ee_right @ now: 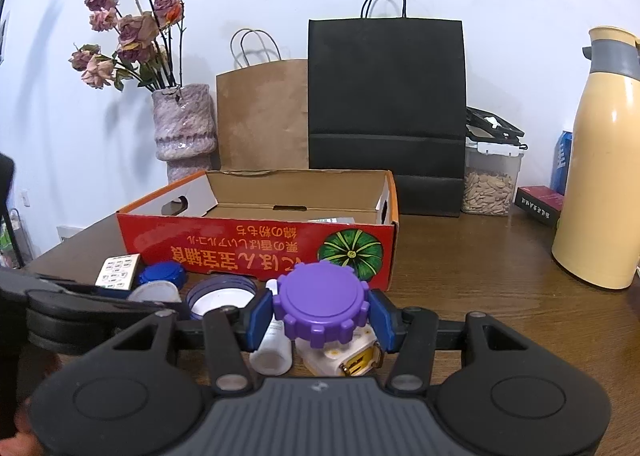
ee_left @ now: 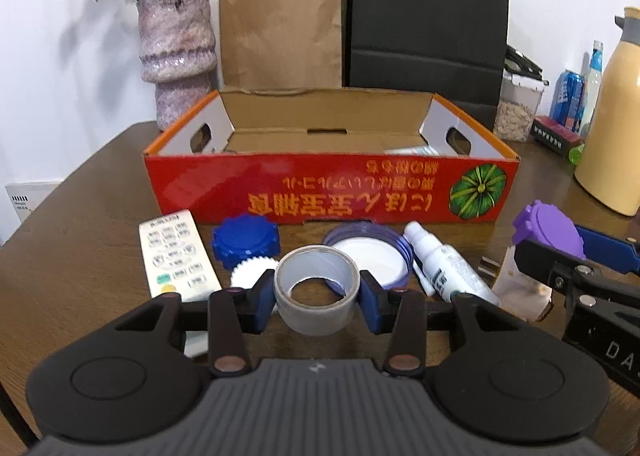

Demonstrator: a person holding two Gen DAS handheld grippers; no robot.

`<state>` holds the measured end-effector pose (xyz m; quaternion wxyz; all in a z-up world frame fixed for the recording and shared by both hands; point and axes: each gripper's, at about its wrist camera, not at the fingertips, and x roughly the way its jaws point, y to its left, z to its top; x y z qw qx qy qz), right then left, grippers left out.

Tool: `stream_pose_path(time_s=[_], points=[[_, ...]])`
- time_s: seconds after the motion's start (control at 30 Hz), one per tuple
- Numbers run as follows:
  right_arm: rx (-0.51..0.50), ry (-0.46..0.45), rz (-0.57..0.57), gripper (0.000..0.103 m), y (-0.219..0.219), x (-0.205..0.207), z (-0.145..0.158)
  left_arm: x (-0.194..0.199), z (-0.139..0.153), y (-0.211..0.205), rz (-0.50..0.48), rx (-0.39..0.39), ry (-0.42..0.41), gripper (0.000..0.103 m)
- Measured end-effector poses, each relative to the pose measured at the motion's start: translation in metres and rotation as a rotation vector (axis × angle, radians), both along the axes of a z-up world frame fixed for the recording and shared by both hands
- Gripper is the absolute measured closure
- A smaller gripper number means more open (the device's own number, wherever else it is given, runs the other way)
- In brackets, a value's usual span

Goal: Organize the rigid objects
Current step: 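Grasp clear tape roll with left gripper while right gripper holds purple cap, then carry tape roll with left gripper while right gripper carries purple cap toward cardboard box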

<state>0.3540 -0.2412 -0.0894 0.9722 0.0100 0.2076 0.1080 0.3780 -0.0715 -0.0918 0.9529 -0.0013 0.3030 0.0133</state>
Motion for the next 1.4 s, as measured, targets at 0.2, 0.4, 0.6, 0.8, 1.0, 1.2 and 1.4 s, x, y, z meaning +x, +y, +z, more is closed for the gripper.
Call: stream_pose_path(time_s=[0.2,0.4,0.6,0.8,1.0,1.2,1.4], points=[[0.003,-0.034,0.002,0.052,0.002,0.002,0.008,0.003,0.015,0.01,0.022,-0.012,-0.041,0.059],[0.003,-0.059,0.009,0.052,0.007,0.007,0.013,0.008,0.025,0.017,0.045,-0.016,-0.075,0.059],[0.007,-0.092,0.003,0.052,0.012,0.017,0.022,0.018,0.034,0.022,0.063,-0.023,-0.105,0.059],[0.021,-0.116,0.003,0.052,0.017,0.031,0.028,0.03,0.042,0.029,0.081,-0.034,-0.134,0.059],[0.029,-0.128,0.007,0.052,0.023,0.046,0.032,0.043,0.048,0.034,0.091,-0.045,-0.152,0.059],[0.039,-0.138,0.01,0.052,0.029,0.063,0.036,0.058,0.05,0.036,0.097,-0.044,-0.167,0.059],[0.043,-0.145,0.006,0.052,0.034,0.082,0.038,0.077,0.051,0.038,0.11,-0.044,-0.166,0.059]])
